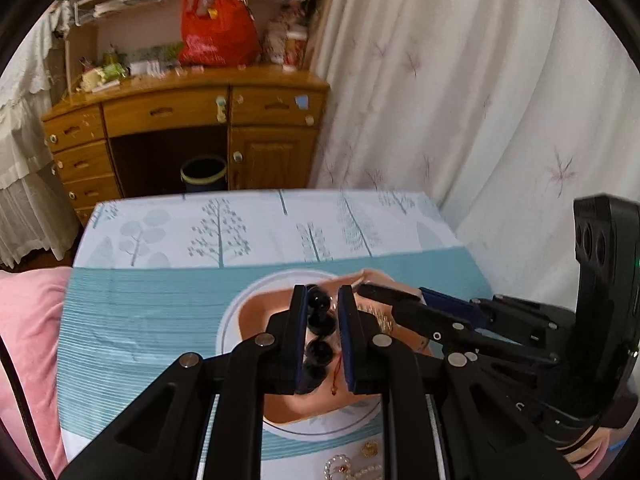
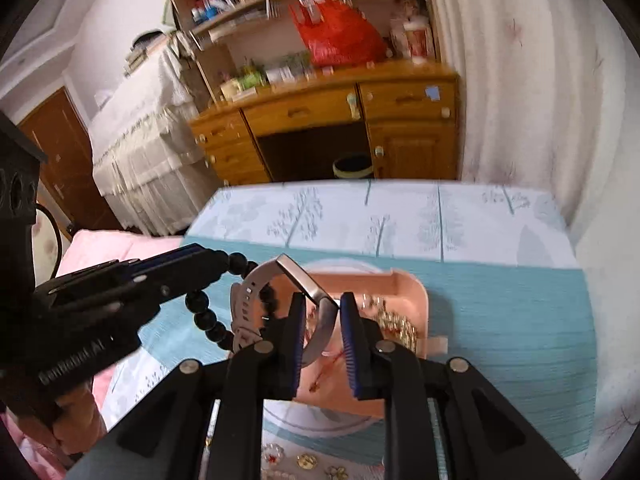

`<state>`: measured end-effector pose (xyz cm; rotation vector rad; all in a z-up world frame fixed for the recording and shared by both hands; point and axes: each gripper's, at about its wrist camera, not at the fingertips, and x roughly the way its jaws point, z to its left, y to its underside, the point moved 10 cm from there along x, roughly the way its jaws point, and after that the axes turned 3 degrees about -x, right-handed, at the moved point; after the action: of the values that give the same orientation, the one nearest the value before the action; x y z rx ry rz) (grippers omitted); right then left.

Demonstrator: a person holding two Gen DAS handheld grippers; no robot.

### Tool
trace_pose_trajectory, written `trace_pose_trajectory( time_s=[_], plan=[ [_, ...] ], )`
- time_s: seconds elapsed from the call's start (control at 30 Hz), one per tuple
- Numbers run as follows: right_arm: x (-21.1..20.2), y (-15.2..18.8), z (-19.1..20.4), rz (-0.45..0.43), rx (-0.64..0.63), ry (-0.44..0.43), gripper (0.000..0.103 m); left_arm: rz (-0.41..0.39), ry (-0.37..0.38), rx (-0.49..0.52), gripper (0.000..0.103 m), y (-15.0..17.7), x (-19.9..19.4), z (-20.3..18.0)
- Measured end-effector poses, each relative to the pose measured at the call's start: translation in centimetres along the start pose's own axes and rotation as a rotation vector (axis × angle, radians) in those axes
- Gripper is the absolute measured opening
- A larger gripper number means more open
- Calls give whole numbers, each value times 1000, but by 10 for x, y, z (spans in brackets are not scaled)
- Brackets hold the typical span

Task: Organize jewelry
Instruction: 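Lower the bead bracelet and watch into the pink box and open both tools, then withdraw both tools from the box toward the pearls and brooches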

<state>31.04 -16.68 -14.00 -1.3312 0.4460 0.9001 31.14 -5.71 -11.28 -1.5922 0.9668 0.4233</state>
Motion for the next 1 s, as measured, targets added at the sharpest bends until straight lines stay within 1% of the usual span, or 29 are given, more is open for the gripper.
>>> trace_pose_trajectory(
  time_s=[0.03, 0.07, 0.13, 0.2, 0.27, 0.33, 0.4, 0.47, 0.5, 0.6, 0.67, 0.73, 0.87, 0.93, 1.0],
  plan=[
    [2, 1, -3, 12, 20, -8, 22, 16, 8, -15, 22, 1, 3, 0],
    [2, 2, -6, 18, 51, -15, 26, 35, 17, -27, 34, 3, 5, -1],
    [2, 5, -11, 44, 87, -20, 32, 56, 30, -30, 44, 7, 8, -3],
    [0, 6, -12, 50, 98, -27, 36, 51, 25, -30, 47, 6, 6, -3],
    [-4, 5, -12, 45, 101, -26, 44, 44, 14, -35, 61, 6, 5, -2],
    [-6, 6, -16, 45, 111, -9, 46, 35, -2, -32, 64, 6, 3, 0],
    [-9, 5, -17, 45, 116, -4, 47, 30, -20, -29, 65, 6, -1, 2],
    [-11, 6, -16, 45, 120, -8, 48, 23, -36, -25, 73, 5, -4, 4],
    [-12, 6, -17, 45, 121, -10, 49, 19, -44, -26, 76, 4, -5, 5],
    [-14, 6, -19, 46, 126, -7, 51, 1, -71, -46, 79, 0, -10, 13],
    [-15, 6, -21, 53, 121, -2, 52, -11, -98, -53, 85, 0, -15, 19],
    [-20, 6, -23, 51, 130, -3, 51, -20, -124, -49, 88, -1, -19, 24],
    [-38, 3, -25, 16, 149, 7, 52, -41, -188, -44, 89, 0, -32, 36],
    [-52, 2, -23, -12, 136, 22, 52, -46, -195, -49, 89, 5, -37, 41],
    [-66, 3, -19, -42, 112, 41, 53, -20, -197, -42, 89, 16, -40, 47]
  ],
)
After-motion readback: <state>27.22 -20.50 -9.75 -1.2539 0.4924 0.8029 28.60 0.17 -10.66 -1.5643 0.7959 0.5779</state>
